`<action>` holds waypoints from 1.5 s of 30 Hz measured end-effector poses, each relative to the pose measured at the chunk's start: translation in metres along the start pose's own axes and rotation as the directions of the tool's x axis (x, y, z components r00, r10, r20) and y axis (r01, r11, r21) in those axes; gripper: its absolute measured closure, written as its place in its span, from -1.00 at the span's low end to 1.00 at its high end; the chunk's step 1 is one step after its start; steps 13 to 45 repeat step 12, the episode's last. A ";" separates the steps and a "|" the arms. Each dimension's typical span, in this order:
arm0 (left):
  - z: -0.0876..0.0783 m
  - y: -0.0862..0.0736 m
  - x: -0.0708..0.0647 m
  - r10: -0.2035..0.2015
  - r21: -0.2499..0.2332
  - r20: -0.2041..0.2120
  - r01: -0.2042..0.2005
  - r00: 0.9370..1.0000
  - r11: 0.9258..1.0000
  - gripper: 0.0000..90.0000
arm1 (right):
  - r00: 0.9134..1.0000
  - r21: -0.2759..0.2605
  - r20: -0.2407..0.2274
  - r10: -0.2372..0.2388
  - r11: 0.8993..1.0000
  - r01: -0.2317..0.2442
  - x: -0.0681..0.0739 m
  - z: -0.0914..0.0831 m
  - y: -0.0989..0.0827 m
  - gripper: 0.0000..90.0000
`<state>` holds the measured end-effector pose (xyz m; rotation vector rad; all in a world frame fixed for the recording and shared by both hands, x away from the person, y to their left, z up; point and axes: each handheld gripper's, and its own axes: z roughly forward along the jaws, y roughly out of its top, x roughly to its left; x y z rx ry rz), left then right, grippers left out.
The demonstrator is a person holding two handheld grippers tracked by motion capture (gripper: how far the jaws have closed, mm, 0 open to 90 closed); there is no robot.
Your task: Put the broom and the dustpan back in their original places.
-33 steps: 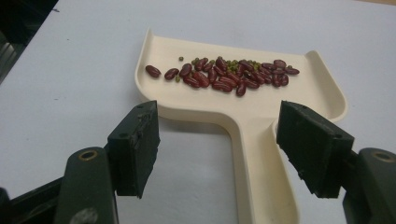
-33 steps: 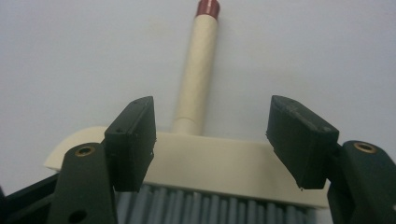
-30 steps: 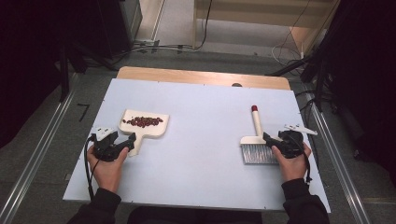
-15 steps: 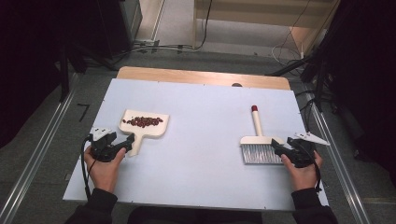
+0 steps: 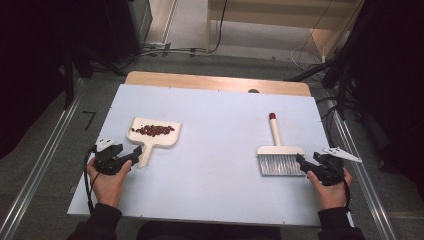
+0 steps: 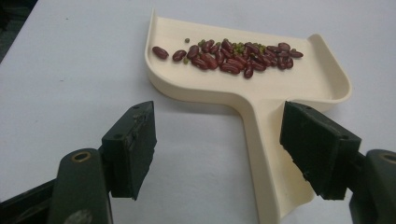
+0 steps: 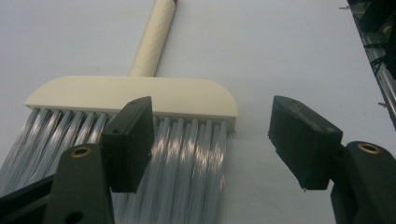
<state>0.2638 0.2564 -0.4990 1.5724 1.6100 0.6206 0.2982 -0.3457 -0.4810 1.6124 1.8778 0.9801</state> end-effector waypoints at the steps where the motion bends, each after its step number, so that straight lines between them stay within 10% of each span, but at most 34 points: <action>1: 0.000 0.000 0.001 -0.001 0.002 0.000 0.001 1.000 1.000 -0.36 | 1.000 0.000 0.001 0.001 1.000 -0.001 0.000 0.000 -0.001 -0.34; 45: -0.003 -0.002 0.008 -0.015 0.008 -0.010 0.015 1.000 1.000 -0.39 | 1.000 -0.004 0.002 0.006 1.000 -0.006 -0.004 -0.005 -0.003 -0.34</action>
